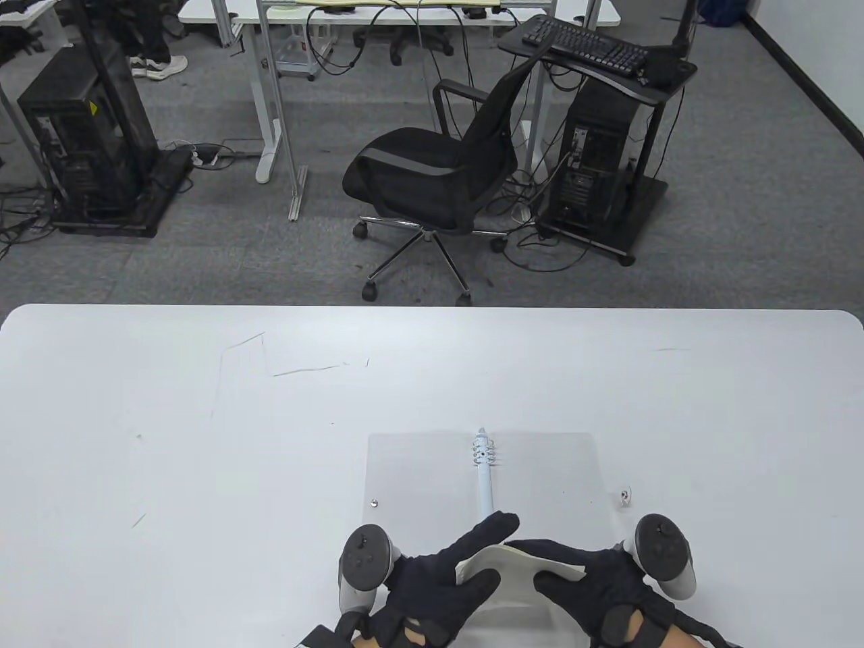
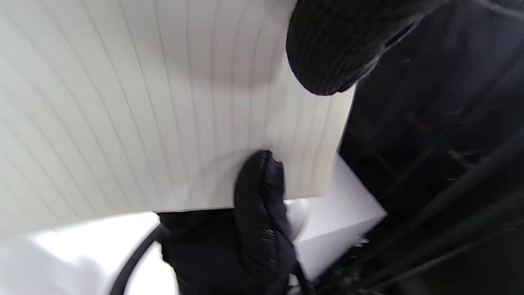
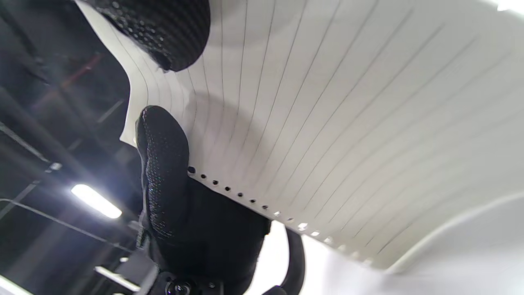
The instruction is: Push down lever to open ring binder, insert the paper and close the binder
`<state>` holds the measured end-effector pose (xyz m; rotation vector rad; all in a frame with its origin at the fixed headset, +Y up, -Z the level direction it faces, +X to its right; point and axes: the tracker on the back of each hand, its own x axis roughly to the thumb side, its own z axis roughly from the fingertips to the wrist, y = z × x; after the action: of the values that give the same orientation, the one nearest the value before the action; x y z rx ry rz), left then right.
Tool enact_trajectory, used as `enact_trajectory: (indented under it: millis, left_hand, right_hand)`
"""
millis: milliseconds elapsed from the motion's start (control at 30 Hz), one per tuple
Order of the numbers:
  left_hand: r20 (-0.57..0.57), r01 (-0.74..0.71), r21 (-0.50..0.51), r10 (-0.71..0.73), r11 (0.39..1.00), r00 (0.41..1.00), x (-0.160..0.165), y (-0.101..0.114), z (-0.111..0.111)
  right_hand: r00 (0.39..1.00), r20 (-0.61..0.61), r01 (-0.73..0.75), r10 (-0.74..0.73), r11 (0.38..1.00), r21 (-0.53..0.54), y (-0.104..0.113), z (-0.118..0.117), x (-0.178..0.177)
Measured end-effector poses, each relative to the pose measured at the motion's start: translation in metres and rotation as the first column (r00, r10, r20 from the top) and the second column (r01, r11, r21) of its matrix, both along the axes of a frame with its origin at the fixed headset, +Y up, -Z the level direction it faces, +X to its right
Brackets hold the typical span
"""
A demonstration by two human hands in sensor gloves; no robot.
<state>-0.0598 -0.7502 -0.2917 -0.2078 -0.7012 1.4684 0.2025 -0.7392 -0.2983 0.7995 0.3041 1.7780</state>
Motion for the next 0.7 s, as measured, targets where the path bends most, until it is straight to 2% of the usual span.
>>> enact_trajectory:
  millis: [33, 100, 267, 367, 433, 600, 700]
  left_hand:
    - [0.008, -0.027, -0.039, 0.028, 0.999, 1.000, 0.000, -0.004, -0.003]
    - [0.046, -0.051, -0.051, 0.053, 0.997, 0.998, 0.002, -0.004, -0.003]
    - [0.048, -0.052, 0.021, 0.051, 0.998, 0.998, 0.003, 0.008, 0.004]
    - [0.013, -0.029, -0.048, 0.029, 0.998, 0.999, 0.002, -0.009, -0.004]
    - [0.036, -0.066, -0.095, 0.070, 0.993, 0.997, 0.003, -0.014, -0.005]
    - [0.037, -0.065, -0.041, 0.067, 0.997, 0.997, 0.004, -0.001, 0.001]
    - [0.033, -0.047, -0.088, 0.050, 0.995, 0.998, 0.003, -0.013, -0.006]
  right_hand:
    - [1.000, -0.006, 0.025, -0.025, 0.999, -0.021, -0.003, -0.002, 0.000]
    - [0.998, -0.023, 0.053, -0.054, 0.997, -0.055, -0.004, -0.002, 0.000]
    - [0.995, -0.052, 0.086, -0.088, 0.995, -0.044, 0.005, 0.003, -0.001]
    - [1.000, -0.005, 0.016, -0.016, 0.998, -0.063, -0.008, -0.002, -0.002]
    - [0.999, -0.024, 0.045, -0.047, 0.993, -0.105, -0.013, -0.002, -0.004]
    - [0.995, -0.035, 0.092, -0.095, 0.992, -0.083, -0.006, 0.001, -0.005]
    - [0.999, 0.000, 0.048, -0.048, 0.993, -0.110, -0.015, -0.003, -0.005]
